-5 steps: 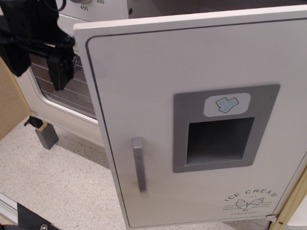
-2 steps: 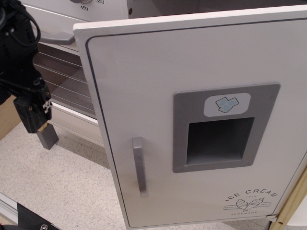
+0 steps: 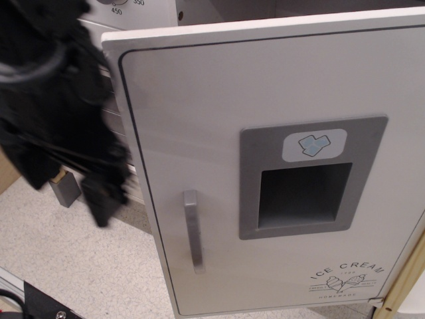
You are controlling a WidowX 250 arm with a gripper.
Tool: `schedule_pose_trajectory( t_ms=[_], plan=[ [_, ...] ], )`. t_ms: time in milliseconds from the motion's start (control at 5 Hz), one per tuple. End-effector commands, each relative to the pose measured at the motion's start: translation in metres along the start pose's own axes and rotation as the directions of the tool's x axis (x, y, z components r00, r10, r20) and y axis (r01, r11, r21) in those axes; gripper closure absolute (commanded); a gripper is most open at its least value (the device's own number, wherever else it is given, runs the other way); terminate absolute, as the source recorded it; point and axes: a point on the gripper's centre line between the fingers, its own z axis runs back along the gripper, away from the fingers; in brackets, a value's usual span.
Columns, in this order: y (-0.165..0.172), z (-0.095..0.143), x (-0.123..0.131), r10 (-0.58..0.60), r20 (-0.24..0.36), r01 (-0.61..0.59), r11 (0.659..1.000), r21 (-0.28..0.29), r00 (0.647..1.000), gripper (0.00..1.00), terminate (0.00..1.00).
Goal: Close fridge
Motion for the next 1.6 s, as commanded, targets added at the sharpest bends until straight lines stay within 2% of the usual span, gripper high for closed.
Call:
schedule_pose_trajectory(
  t_ms=[0,400,600,1000,1400],
  plan=[
    [-0.053,-0.002,0.024,0.037,0.030,-0.035,0.998,-0.053,0.999,0.00,0.00],
    [-0.085,-0.008,0.071,0.126,0.048,-0.119,0.985,-0.124,0.991,0.00,0.00],
    [-0.087,-0.007,0.088,0.173,0.053,-0.162,0.972,-0.173,0.984,0.00,0.00],
    [-0.069,-0.008,0.119,0.230,0.144,-0.206,0.965,-0.164,0.962,0.00,0.00],
    [-0.044,-0.018,0.149,0.237,0.201,-0.202,0.962,-0.182,0.950,0.00,0.00]
  ],
)
